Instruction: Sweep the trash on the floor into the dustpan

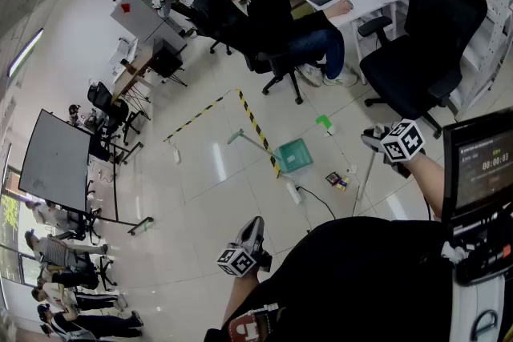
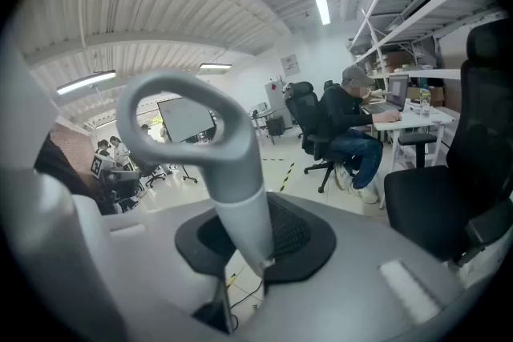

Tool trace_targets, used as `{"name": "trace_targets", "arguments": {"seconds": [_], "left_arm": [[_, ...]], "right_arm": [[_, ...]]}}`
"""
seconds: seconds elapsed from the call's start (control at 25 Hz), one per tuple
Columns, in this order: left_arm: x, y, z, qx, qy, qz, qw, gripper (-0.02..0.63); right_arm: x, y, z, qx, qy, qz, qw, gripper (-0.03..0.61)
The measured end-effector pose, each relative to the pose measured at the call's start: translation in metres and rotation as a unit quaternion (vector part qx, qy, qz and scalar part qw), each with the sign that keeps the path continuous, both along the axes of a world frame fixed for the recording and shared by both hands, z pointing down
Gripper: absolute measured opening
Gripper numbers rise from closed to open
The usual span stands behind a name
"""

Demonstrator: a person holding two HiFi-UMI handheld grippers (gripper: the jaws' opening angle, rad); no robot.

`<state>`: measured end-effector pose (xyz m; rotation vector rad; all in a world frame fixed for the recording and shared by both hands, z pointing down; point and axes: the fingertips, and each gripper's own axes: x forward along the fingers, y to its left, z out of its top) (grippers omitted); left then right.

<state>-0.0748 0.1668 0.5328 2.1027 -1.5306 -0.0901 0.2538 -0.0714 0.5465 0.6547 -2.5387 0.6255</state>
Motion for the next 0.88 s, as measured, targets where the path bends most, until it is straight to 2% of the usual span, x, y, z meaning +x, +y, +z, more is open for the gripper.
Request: {"name": "trace_targets", "arguments": {"seconds": [0.2, 0.36, 0.52, 0.88], "left_arm": [[-0.008, -0.012, 0.008, 0.002, 0.007, 0.000, 1.0000, -0.005], [-0.038, -0.031, 0.023, 0.011, 0.018, 0.002, 0.9998, -0.005], [-0.094, -0.053, 0.038, 0.024, 0.036, 0.022, 0.9988, -0.005], [-0.231, -0.108, 0.039, 0.026, 0.034, 0.111, 0.9929, -0.005]], "right_arm": [[-0.006, -0.028, -0.002, 0.008, 0.007, 0.009, 1.000, 0.054], [-0.026, -0.053, -0.003, 0.014, 0.015, 0.026, 0.999, 0.054], [-0.062, -0.071, -0.010, 0.021, 0.027, 0.058, 0.998, 0.052], [-0.140, -0.111, -0.044, 0.035, 0.045, 0.144, 0.988, 0.049]]}}
